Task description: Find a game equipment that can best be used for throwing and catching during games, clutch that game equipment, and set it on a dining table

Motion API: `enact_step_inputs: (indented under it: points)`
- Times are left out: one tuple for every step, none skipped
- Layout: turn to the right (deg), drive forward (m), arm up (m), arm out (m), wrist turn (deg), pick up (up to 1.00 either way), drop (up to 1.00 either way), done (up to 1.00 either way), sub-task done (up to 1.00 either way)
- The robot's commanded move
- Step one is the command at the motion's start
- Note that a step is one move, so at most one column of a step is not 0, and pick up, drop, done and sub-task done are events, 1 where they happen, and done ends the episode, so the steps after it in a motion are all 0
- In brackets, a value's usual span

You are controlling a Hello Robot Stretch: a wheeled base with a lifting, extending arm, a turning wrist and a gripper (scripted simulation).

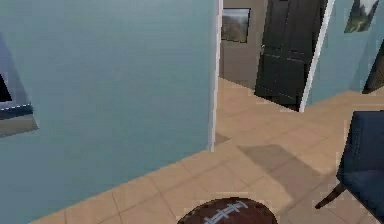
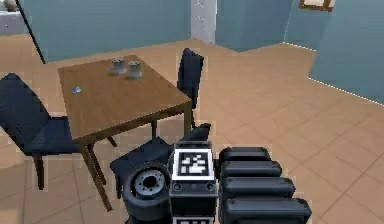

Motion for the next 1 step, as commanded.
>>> enact_step_inputs:
  points:
    - [18.0,0.0,0.0,0.0,0.0,0.0,0.0,0.0,0.0]
